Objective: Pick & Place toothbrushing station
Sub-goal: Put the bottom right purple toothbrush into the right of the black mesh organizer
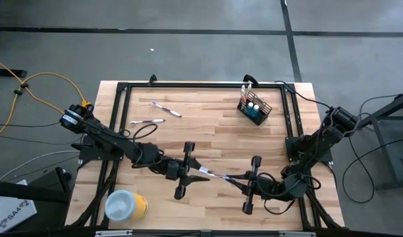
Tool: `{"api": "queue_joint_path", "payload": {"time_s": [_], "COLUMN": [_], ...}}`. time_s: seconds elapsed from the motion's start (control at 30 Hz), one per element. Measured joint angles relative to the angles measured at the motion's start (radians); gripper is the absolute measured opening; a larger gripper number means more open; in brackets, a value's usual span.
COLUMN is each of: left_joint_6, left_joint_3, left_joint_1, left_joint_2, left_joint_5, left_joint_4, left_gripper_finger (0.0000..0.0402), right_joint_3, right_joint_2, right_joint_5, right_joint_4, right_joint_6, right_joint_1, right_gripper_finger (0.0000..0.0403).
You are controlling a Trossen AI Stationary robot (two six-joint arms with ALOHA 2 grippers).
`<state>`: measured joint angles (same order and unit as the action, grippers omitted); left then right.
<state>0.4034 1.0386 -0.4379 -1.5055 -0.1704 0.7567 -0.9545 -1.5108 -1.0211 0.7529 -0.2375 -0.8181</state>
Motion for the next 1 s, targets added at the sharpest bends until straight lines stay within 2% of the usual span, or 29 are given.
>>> {"api": "queue_joint_path", "payload": {"time_s": [0.23, 0.43, 0.63, 0.8, 1.0], "left_joint_6": [0.0, 0.0, -0.013, -0.041, -0.039], "left_joint_3": [0.0, 0.0, 0.0, 0.0, 0.0], "left_joint_1": [0.012, 0.021, 0.039, 0.057, 0.063], "left_joint_2": [0.0, 0.0, 0.0, 0.0, 0.0], "left_joint_5": [0.001, 0.065, 0.076, 0.153, 0.157], "left_joint_4": [0.031, 0.071, 0.074, 0.11, 0.122], "left_gripper_finger": [0.01, 0.01, 0.01, 0.01, 0.01], "right_joint_3": [0.0, 0.0, 0.0, 0.0, 0.0], "right_joint_2": [0.0, 0.0, 0.0, 0.0, 0.0], "right_joint_5": [0.034, 0.034, 0.034, 0.037, 0.037], "right_joint_4": [0.007, 0.008, 0.015, 0.014, 0.014], "right_joint_6": [-0.003, -0.005, -0.022, -0.024, -0.037], "right_joint_1": [0.0, 0.0, 0.005, 0.022, 0.029], "right_gripper_finger": [0.0015, 0.0015, 0.0015, 0.0015, 0.0015]}}
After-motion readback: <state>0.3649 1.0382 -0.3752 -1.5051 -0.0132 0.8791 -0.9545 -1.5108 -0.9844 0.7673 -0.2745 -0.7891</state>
